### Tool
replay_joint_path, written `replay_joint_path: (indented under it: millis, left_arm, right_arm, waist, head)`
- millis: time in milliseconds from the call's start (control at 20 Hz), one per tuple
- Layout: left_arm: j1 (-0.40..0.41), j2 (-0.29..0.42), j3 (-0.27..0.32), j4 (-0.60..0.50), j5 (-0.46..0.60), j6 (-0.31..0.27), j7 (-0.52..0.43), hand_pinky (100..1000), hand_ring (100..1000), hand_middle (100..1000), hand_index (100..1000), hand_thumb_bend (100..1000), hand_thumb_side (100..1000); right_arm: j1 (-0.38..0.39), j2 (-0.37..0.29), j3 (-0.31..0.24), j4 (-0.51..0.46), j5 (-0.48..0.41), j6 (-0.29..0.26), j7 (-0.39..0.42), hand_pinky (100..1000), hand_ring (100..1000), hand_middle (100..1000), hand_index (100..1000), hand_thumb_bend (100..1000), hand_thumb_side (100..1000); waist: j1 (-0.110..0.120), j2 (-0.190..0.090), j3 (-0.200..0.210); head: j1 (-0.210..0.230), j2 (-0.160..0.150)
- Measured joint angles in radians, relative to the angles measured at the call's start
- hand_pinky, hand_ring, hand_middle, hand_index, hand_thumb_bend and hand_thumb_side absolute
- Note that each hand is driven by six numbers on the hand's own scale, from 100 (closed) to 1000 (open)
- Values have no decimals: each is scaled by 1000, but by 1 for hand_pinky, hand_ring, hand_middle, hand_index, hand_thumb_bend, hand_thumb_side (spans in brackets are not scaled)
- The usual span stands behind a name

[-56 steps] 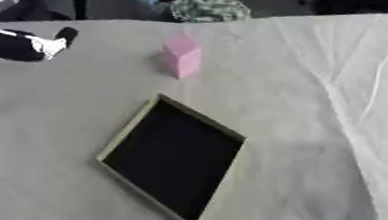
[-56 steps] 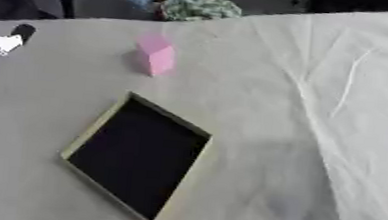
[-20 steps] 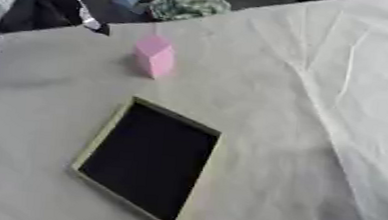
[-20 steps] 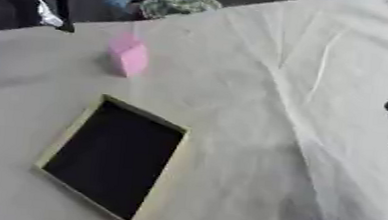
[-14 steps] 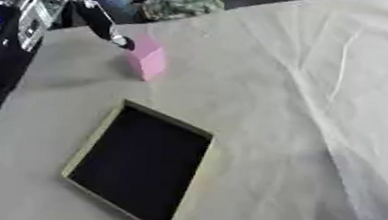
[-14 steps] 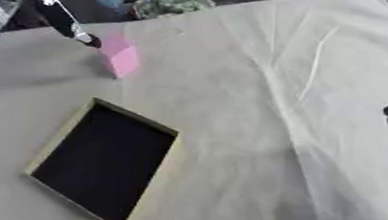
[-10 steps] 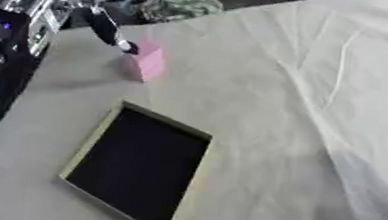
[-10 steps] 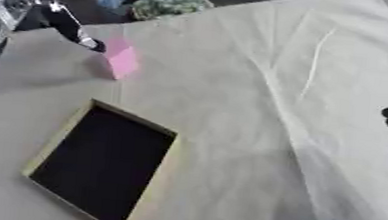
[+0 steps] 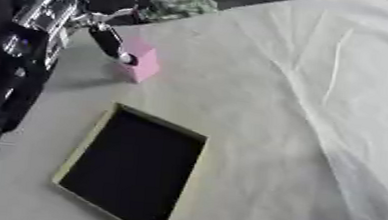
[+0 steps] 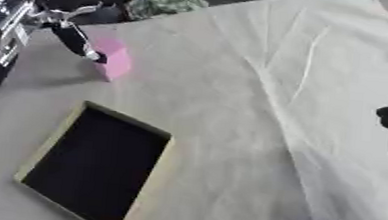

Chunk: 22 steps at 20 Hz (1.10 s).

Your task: Pick up objects on the table and place them in the box.

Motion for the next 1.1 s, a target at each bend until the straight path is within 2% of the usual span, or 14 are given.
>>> replay_joint_path:
  millis: [200,350,700,1100]
  left_arm:
    - [0,0,7,9,-34,-3,6,883,836,787,903,602,396]
    - [-1,0,9,12,-40,-13,-2,883,838,788,904,608,396]
    - [-1,9,10,10,-9,-41,-41,888,846,794,908,676,403]
    - [-2,52,9,-39,25,-58,-135,891,850,792,905,598,367]
  right_arm:
    - [0,0,0,0,-1,0,0,822,808,700,880,100,479]
    - [-1,0,0,0,-1,0,1,822,808,700,880,100,478]
    - [-1,0,0,0,-1,0,1,822,808,699,880,100,477]
    - [-1,0,0,0,-1,0,1,822,808,699,881,100,479]
  waist:
    - [1,2,-4]
    - [2,3,-7]
    - [2,5,-9]
    - [2,2,-9]
  head:
    - [-1,-6]
    - [-2,-6]
    - [-5,-6]
    - [-7,-7]
